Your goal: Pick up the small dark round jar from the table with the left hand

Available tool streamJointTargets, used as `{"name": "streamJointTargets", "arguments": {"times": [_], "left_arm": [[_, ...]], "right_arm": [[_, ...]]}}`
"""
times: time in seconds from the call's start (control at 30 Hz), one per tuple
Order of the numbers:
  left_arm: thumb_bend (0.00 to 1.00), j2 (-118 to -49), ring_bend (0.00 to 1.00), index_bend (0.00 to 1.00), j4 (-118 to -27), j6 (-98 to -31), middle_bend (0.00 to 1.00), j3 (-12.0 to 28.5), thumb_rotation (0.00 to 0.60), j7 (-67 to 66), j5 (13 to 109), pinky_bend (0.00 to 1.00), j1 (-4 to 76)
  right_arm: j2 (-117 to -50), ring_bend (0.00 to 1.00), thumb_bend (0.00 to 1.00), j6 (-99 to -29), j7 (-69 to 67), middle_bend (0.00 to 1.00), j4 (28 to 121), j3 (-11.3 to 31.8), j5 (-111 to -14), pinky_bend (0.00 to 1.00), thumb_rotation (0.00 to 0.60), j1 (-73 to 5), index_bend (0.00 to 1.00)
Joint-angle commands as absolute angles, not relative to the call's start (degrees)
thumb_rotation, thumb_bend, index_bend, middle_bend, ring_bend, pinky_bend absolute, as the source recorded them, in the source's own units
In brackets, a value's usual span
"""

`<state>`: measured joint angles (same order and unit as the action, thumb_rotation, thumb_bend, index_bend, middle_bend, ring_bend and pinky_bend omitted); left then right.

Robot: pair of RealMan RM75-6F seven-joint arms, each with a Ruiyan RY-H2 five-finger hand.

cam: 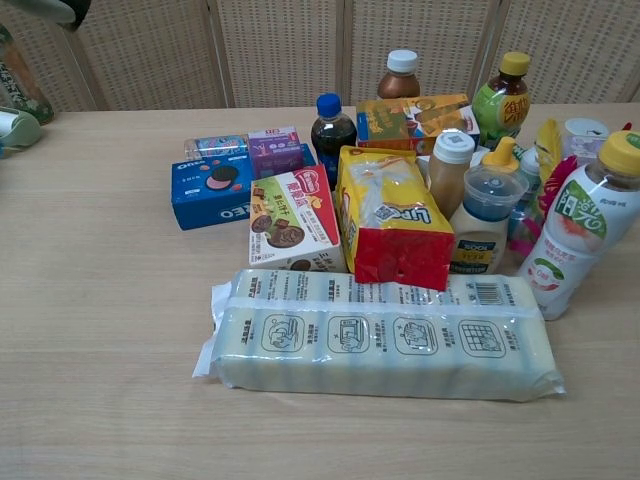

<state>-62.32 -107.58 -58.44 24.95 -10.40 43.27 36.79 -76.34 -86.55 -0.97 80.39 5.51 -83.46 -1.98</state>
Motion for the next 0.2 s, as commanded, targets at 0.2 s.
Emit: {"name": "streamJointTargets", "arguments": {"times": [0.2], "left_arm": [[0.24,-61.4,0.05,0.64,-107.8,-58.8,0.06,24.1,0.600,-8.0,43.9,0.00,36.5]], "right_arm": [[-76.7,0.00,0.15,-87.1,-1.2,0.00,80.1,5.3,-83.8,0.00,0.344,-1.8,0.00]]}}
